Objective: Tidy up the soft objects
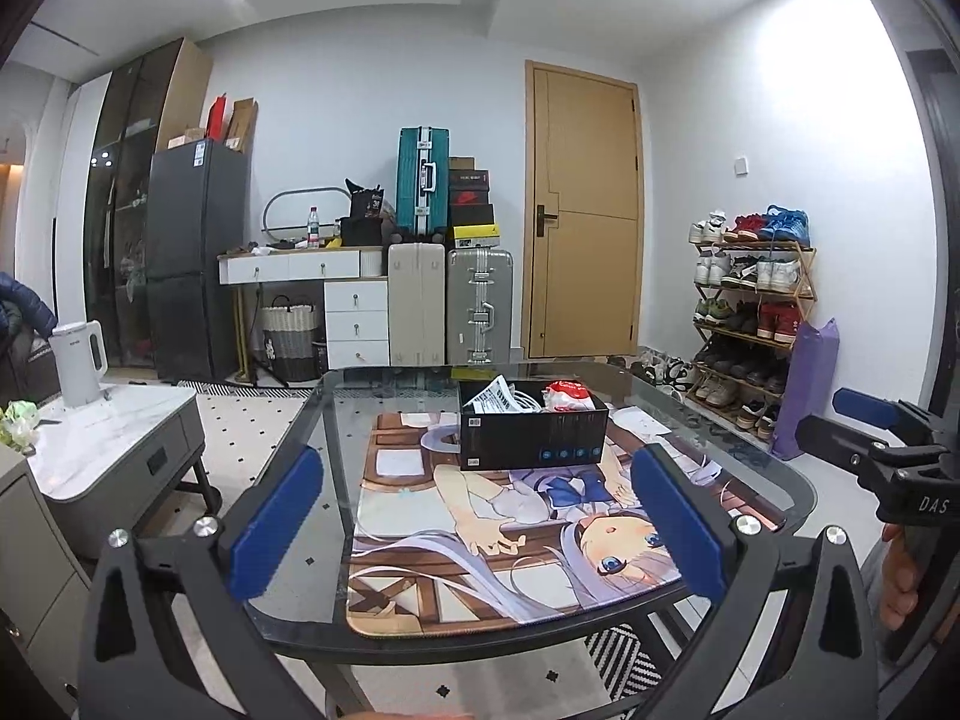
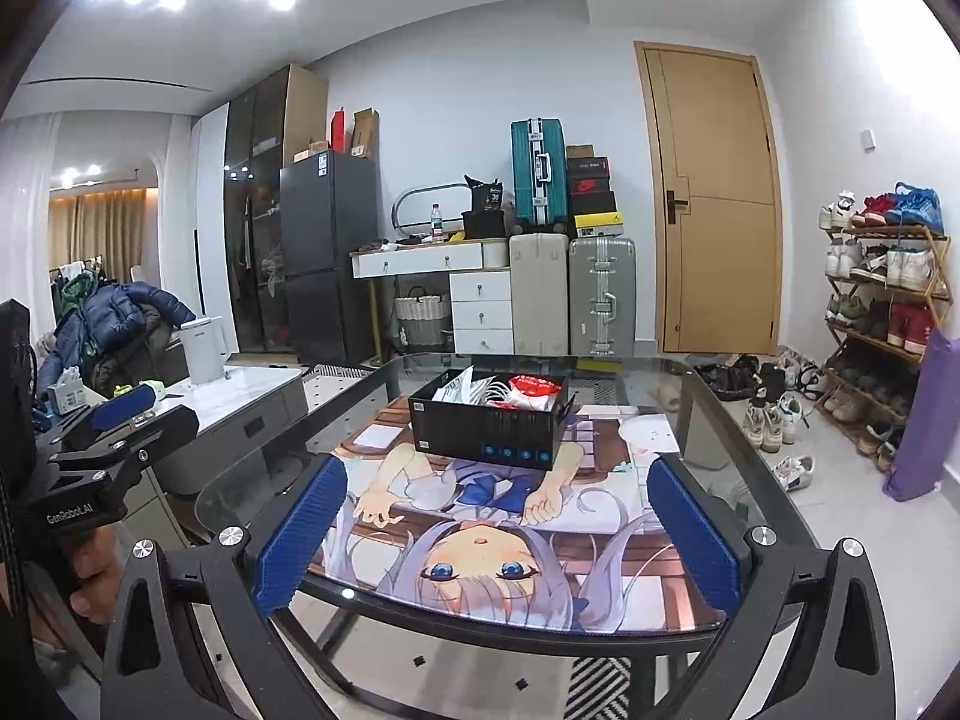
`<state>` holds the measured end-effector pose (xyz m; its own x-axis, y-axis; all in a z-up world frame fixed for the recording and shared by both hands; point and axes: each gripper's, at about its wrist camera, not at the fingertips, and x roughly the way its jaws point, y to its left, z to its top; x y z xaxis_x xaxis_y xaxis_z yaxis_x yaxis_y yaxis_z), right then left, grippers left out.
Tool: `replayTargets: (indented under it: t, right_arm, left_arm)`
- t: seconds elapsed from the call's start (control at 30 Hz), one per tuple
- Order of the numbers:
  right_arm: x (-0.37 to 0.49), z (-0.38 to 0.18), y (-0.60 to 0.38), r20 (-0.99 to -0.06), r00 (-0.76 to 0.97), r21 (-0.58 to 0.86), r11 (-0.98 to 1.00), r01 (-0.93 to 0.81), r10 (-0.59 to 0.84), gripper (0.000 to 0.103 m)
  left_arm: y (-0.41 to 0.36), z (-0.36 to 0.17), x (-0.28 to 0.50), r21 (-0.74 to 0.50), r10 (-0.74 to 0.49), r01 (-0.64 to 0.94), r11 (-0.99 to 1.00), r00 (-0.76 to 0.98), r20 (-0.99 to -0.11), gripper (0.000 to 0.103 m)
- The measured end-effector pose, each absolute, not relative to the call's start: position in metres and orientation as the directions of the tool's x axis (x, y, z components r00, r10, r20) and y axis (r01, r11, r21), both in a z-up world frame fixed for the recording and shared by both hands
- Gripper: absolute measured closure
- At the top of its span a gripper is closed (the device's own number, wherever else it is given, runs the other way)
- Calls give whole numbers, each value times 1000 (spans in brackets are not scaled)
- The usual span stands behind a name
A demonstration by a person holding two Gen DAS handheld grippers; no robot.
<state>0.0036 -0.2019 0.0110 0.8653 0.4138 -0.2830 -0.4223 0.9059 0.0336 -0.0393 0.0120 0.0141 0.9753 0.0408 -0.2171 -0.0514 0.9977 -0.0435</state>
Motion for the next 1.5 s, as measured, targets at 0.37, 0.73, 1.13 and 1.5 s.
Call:
replayTargets:
  t: [0.37, 0.73, 1.13, 1.5]
  right_arm:
    - [5, 9, -202, -289, 865, 32, 907, -420, 411, 1]
    - [5, 9, -202, -290, 865, 31, 908, -418, 409, 1]
    - [5, 8, -202, -291, 865, 30, 908, -418, 408, 1]
    - [5, 8, -202, -292, 865, 30, 908, -418, 408, 1]
  left_arm:
    - [11, 14, -38, -48, 27, -38, 998, 975, -221, 0]
    - [10, 15, -39, -41, 25, -35, 999, 975, -219, 0]
    - [11, 16, -39, -42, 16, -26, 999, 975, -221, 0]
    - [9, 15, -38, -42, 13, -23, 999, 974, -224, 0]
